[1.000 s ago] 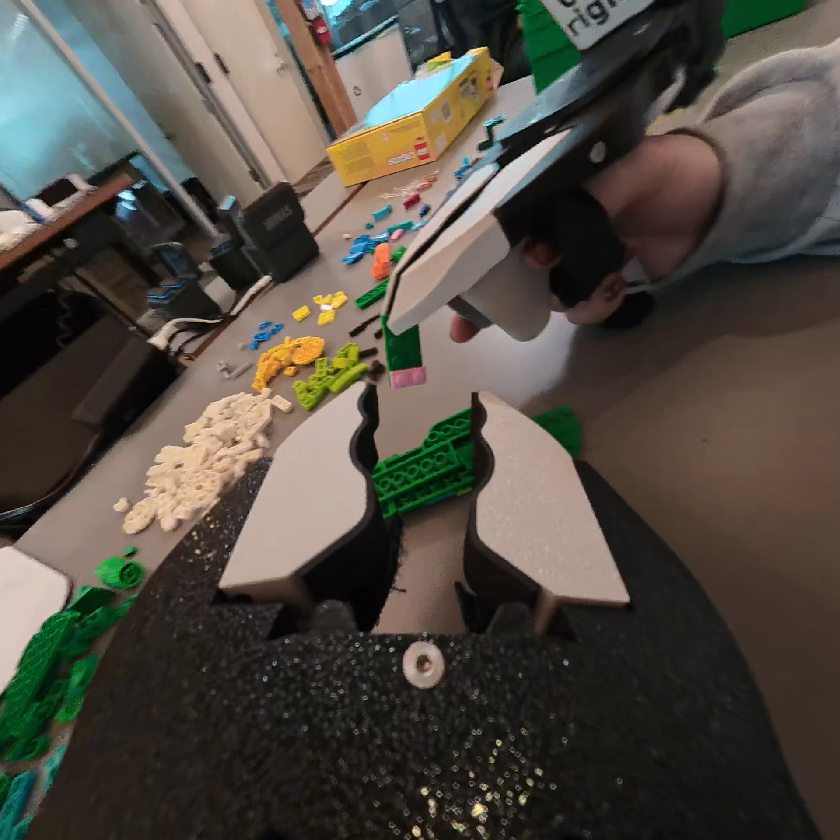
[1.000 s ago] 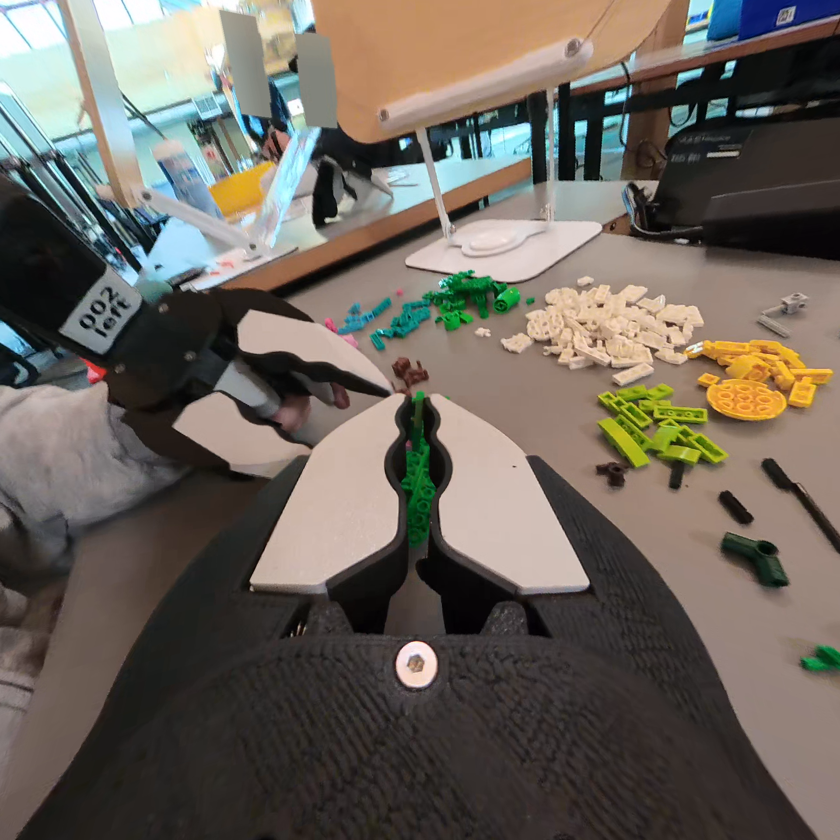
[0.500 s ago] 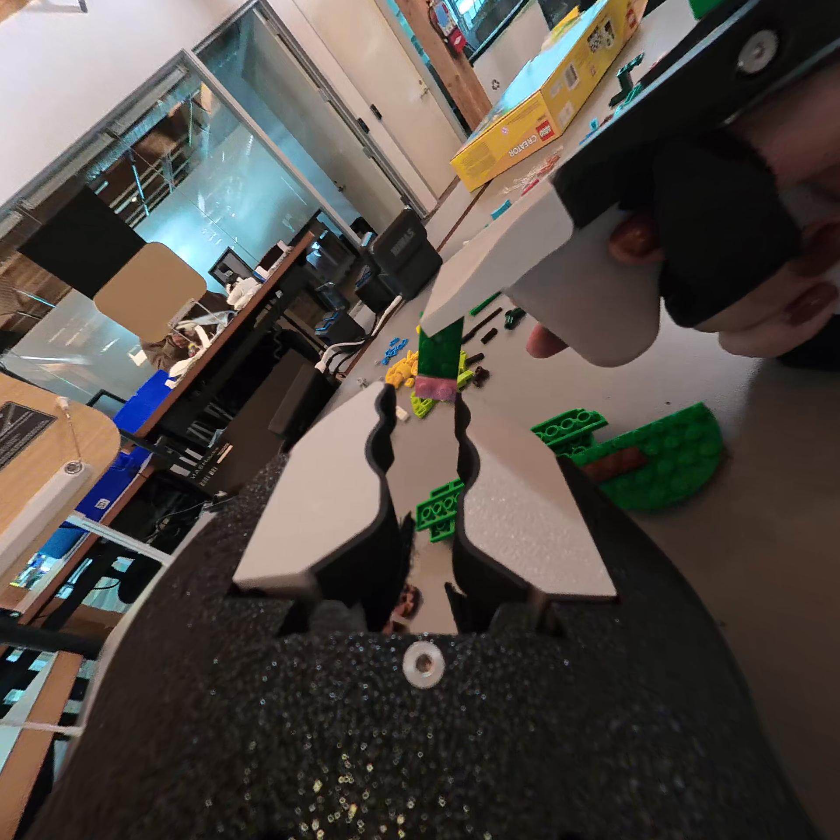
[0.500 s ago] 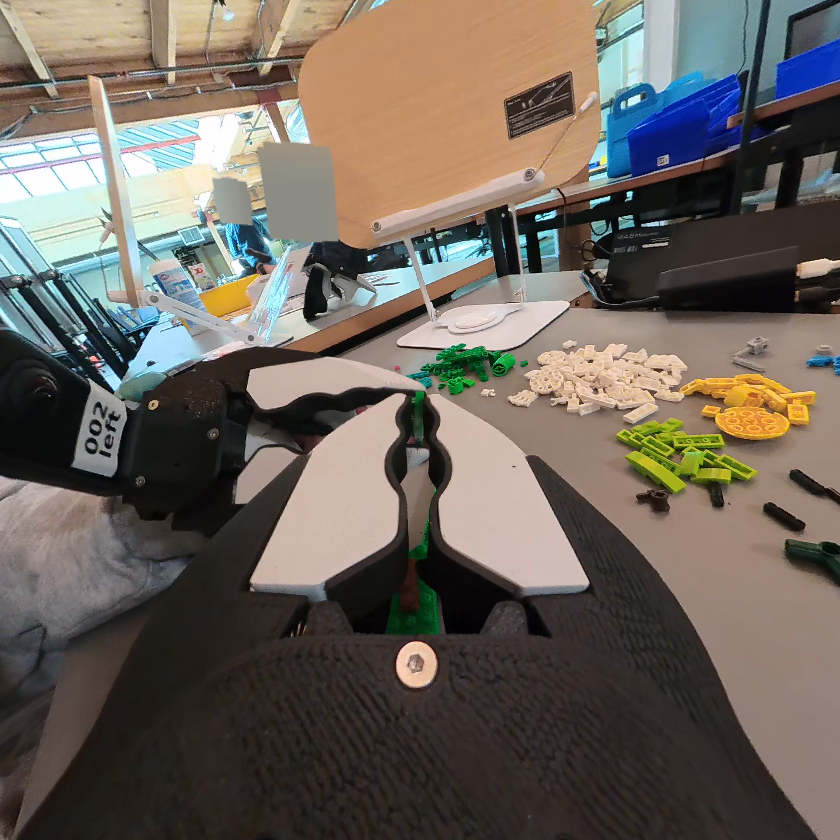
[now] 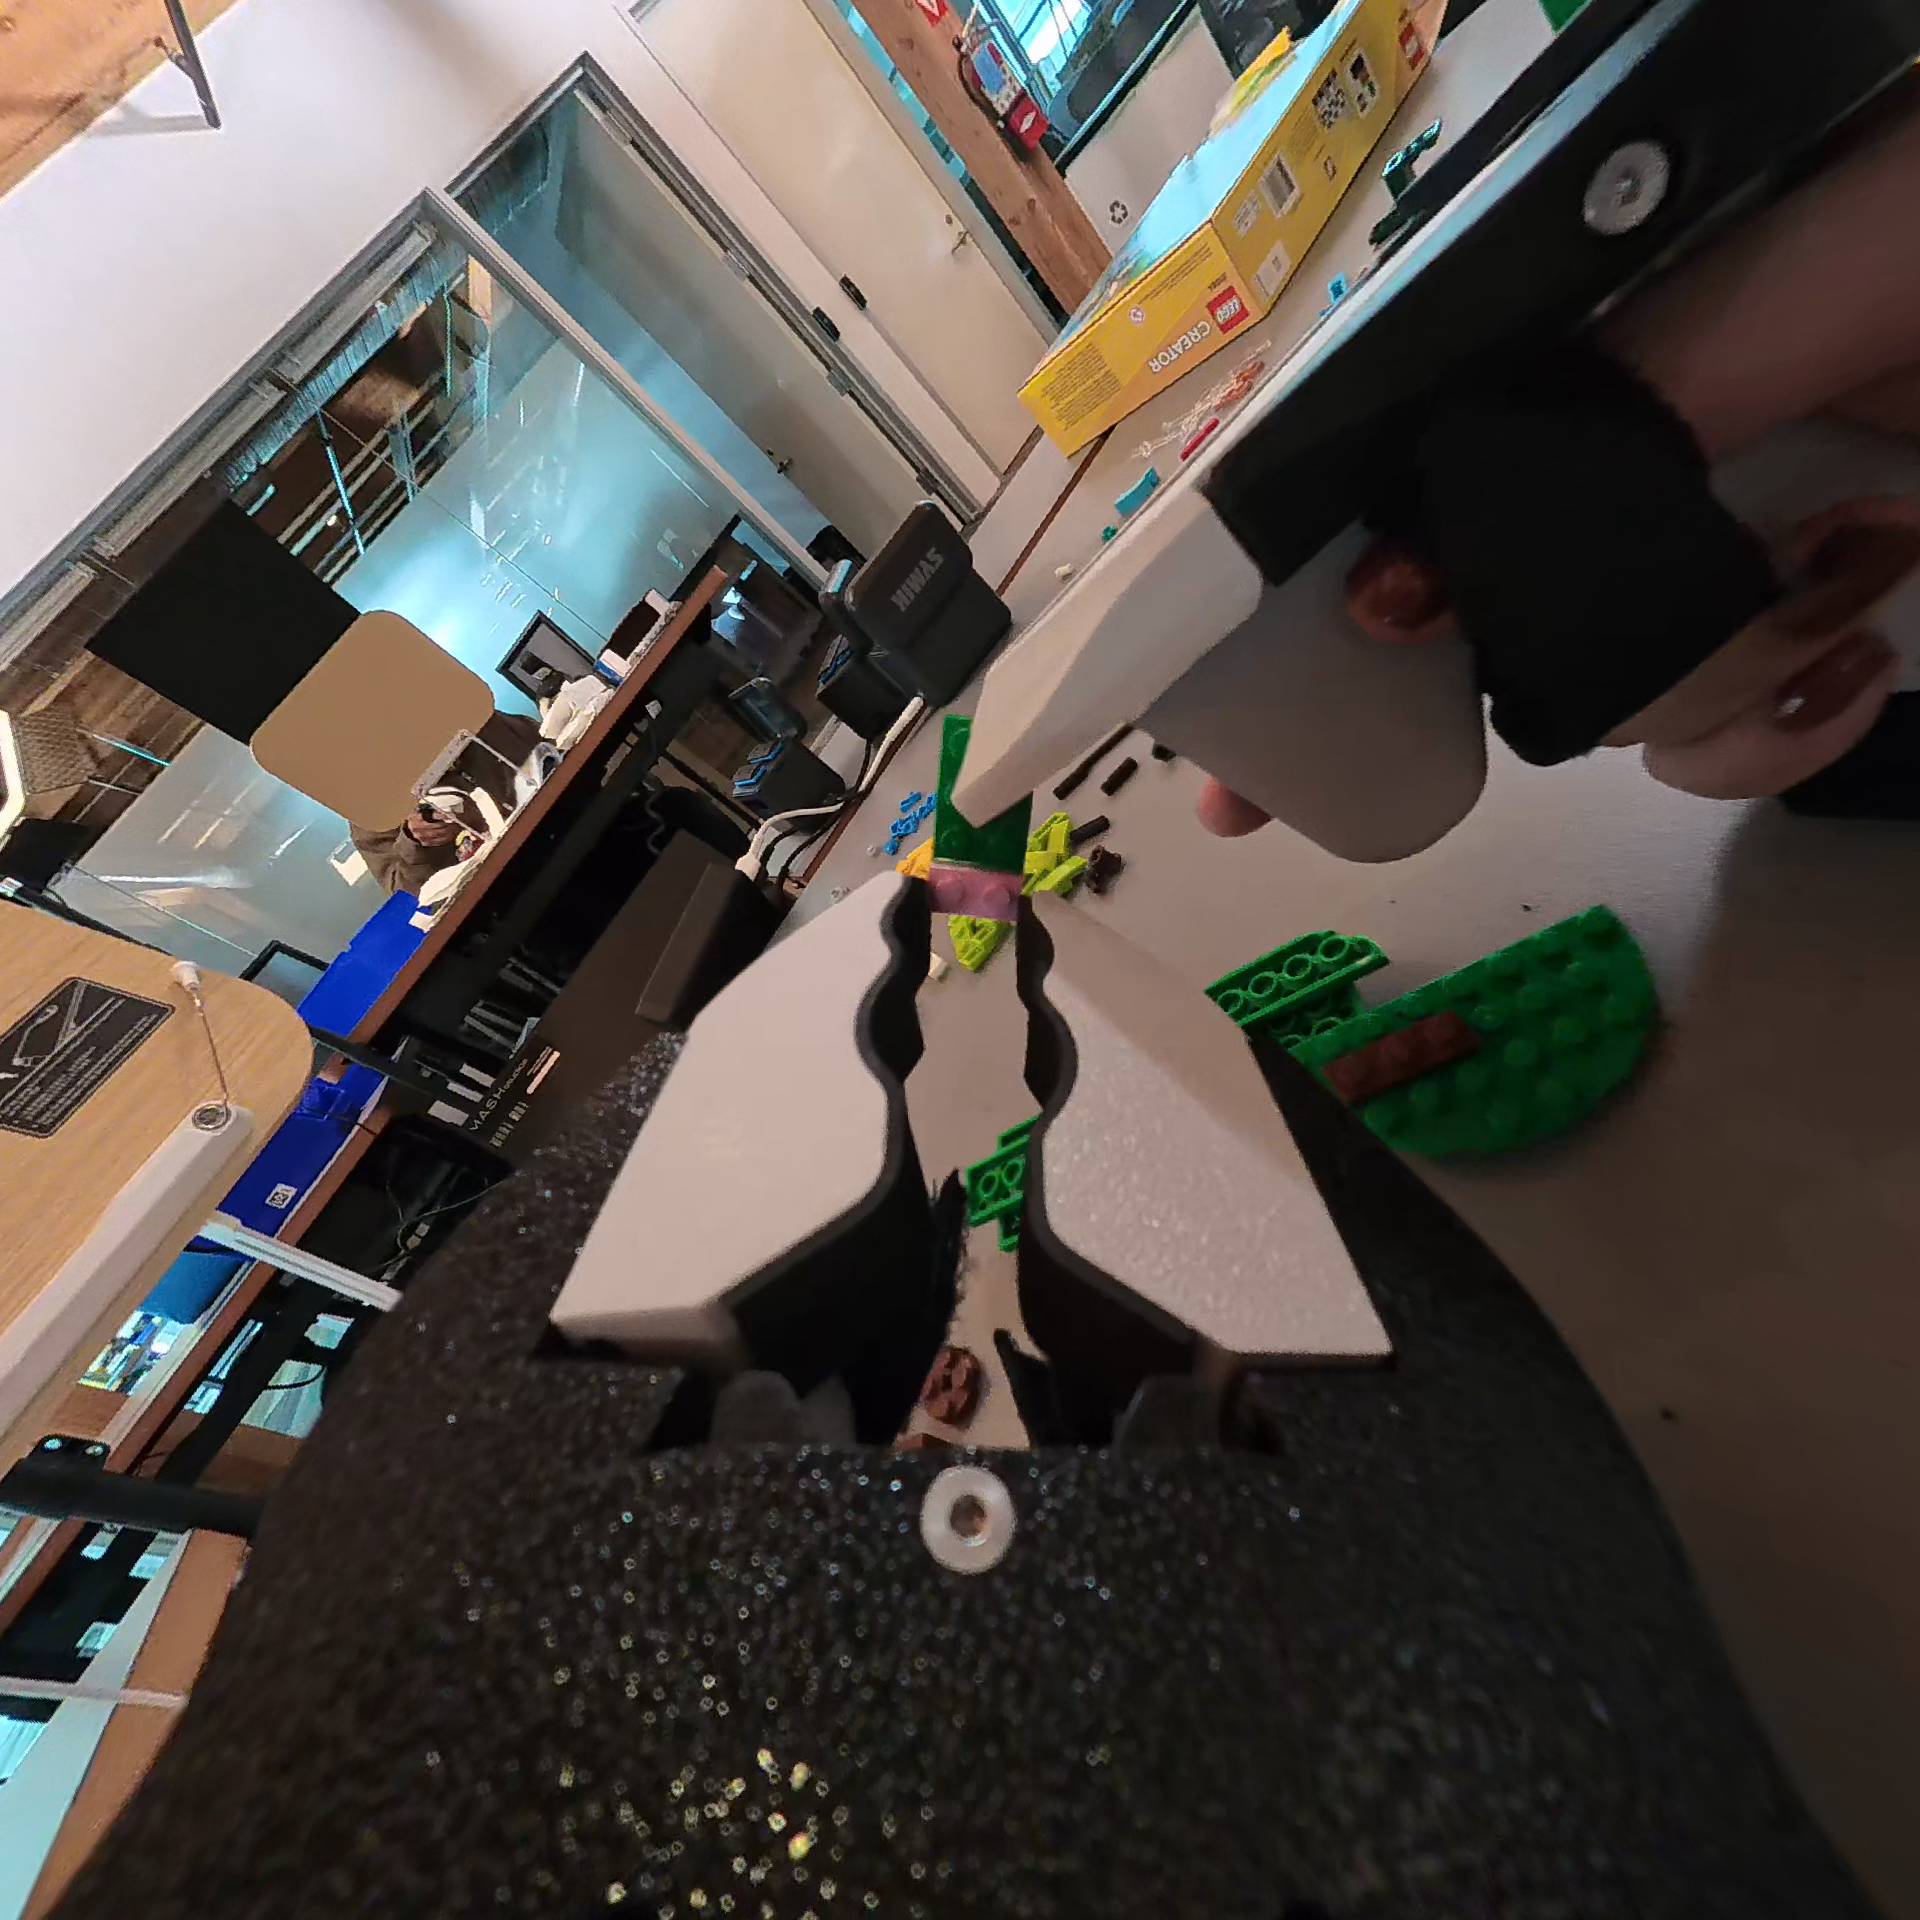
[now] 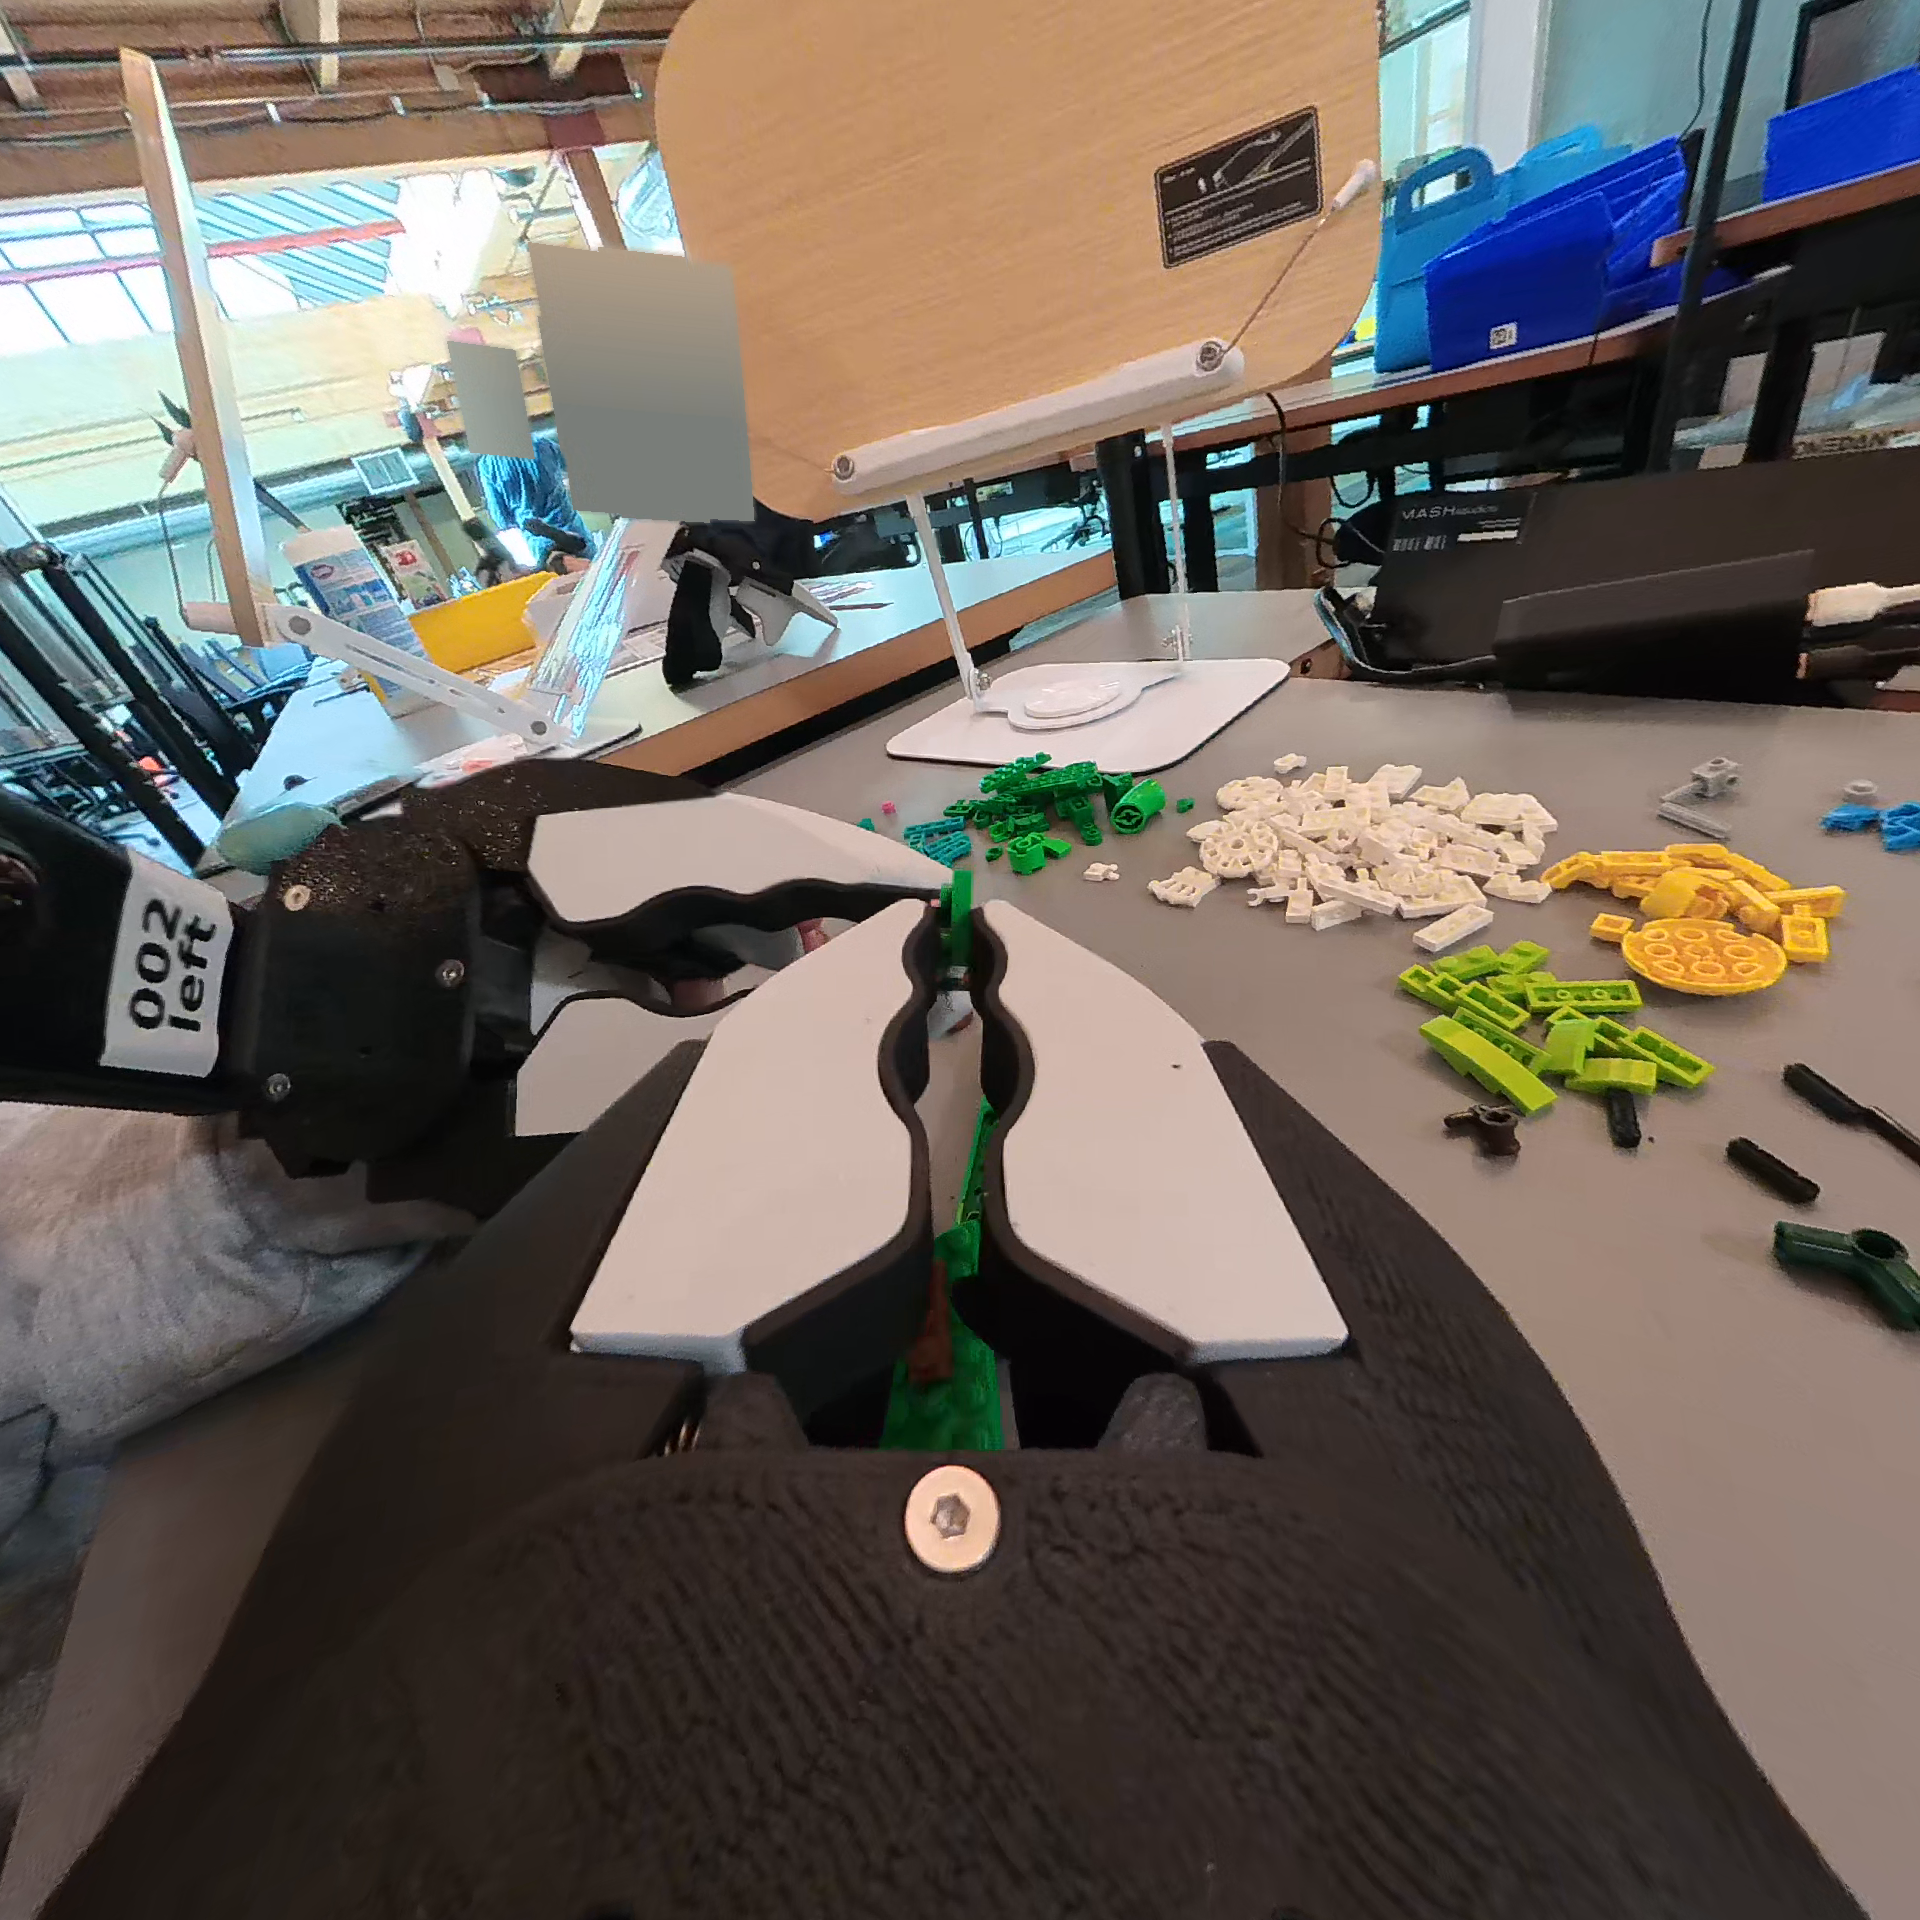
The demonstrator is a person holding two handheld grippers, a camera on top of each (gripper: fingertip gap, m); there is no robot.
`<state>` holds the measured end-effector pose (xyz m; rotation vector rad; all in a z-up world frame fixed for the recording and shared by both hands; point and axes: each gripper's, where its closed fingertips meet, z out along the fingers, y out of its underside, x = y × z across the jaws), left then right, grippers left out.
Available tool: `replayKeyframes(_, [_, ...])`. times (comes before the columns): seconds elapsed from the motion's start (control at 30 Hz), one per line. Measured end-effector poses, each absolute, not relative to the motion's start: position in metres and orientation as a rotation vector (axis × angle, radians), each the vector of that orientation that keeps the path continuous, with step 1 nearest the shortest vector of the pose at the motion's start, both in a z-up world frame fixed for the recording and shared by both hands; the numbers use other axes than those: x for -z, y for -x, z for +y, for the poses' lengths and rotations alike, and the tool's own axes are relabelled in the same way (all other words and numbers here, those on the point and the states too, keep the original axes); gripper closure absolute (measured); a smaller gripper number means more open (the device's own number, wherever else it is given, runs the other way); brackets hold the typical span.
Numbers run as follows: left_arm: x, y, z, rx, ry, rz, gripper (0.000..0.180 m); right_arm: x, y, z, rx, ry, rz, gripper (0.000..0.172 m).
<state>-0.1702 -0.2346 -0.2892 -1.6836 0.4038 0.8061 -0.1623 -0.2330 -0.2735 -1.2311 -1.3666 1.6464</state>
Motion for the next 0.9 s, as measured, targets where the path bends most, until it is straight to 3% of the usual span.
replayKeyframes(0.43, [0.288, 0.167, -0.236, -0.741, 1.660, 0.428, 0.163, 0.274, 0.161, -0.237, -1.701, 1.198, -1.443, 0.168])
replayKeyframes(0.9, [0.254, 0.151, -0.254, 0.088, 1.486, 0.235, 0.174, 0.275, 0.142, -0.238, -1.589, 0.774, -1.773, 0.168])
